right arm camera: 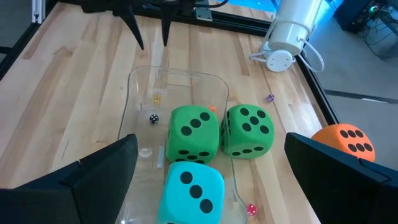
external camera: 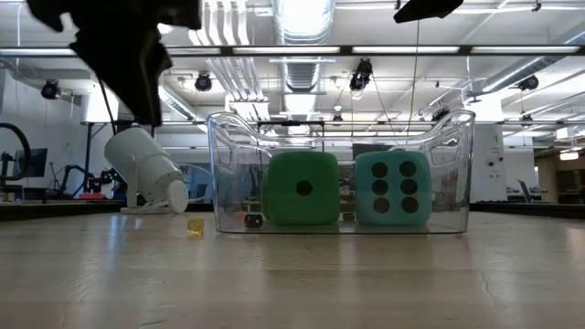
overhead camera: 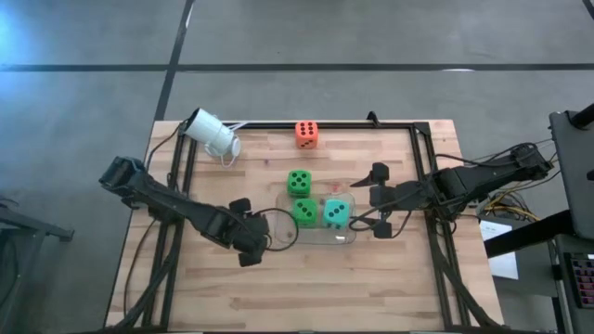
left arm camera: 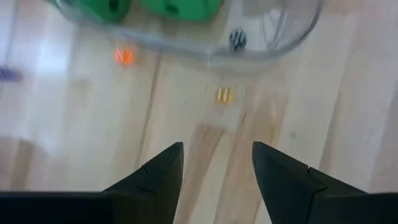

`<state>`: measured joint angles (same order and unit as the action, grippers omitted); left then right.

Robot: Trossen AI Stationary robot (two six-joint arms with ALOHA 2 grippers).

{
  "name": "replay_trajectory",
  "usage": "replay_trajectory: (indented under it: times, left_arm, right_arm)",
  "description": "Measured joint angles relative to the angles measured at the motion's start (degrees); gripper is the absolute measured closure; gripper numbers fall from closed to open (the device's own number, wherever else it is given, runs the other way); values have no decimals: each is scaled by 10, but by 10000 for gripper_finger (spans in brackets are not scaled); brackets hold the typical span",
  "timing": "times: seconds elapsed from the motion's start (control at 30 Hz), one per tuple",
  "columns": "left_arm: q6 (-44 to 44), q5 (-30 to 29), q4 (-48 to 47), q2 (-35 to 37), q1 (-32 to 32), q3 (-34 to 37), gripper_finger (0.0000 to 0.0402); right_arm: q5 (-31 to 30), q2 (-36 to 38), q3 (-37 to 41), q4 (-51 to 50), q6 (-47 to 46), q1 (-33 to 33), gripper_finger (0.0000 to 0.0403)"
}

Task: Pick & Place Dice
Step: Put the small yellow die into the transparent bin

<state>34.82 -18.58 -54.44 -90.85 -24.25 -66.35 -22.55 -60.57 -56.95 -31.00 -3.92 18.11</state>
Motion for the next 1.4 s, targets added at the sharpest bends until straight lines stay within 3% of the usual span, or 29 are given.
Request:
replay_trajectory:
  times: [0.23,0.63,1.07,1.4]
  left_arm:
    - [15,21,12,0,-16,52,211]
    - [-31,23,294,0,21,172,214]
    - [-111,21,461,0,62,254,216]
    - [-111,21,557,-1,62,301,216]
  right_arm:
    - [0,0,0,0,5,0,3]
    - [0,0,0,1,11,0,3]
    - [0,0,0,1,11,0,3]
    - [0,0,0,1,11,0,3]
